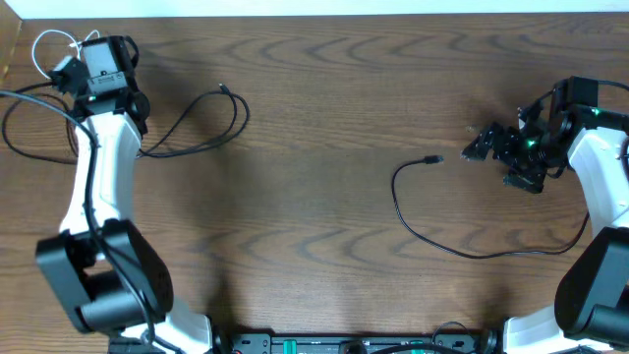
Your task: Untangle cables
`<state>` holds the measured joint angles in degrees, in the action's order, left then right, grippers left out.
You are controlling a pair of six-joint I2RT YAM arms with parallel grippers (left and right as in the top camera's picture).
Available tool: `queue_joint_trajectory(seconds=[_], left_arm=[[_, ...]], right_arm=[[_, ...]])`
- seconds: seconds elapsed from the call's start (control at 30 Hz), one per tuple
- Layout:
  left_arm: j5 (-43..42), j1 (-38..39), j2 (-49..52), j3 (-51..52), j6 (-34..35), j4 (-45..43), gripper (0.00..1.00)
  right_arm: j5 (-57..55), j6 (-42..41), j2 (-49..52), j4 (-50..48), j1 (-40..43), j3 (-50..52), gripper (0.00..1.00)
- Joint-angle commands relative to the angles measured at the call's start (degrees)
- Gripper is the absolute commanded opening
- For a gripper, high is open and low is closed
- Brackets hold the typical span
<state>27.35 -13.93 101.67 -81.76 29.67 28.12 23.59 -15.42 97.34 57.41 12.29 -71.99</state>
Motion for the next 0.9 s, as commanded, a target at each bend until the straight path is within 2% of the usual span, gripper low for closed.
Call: queue_joint_trajectory(seconds=[0.0,0.23,0.27,0.33,0.43,0.47,0.87], left_arm=[[1.18,-1.62,1.51,0.44,-4.42,-1.86,0.08],[1.11,-3.89,2.73,0.44,-11.74,-5.66,0.09],[0.94,-4.26,2.84,0.44,-12.00,-5.81,0.14],[-1.20,-5.03,3.08,0.44,-12.09,-5.77,0.36],[-3.72,-5.81,3.34,0.44,-12.07,-5.77,0.54],[-4.07,-5.95,3.34,0.44,-12.07,-5.79,0.57],[-4.26,-5.99,3.28,0.44,-12.04,-2.89,0.59]], right_arm=[[0.35,0.48,-0.22,0.48,-0.20,-0.33,0.99],[0.37,0.46,-0.22,0.44,-0.20,-0.33,0.99],[0.37,0.46,-0.22,0.42,-0.20,-0.33,0.99],[0.37,0.46,-0.22,0.42,-0.20,-0.33,0.99],[0.37,0.46,-0.22,0.46,-0.20,-0.33,0.99],[0.37,0.46,-0.22,0.48,-0.20,-0.33,0.99],[0.35,0.48,-0.22,0.44,-0.20,-0.33,0.99]])
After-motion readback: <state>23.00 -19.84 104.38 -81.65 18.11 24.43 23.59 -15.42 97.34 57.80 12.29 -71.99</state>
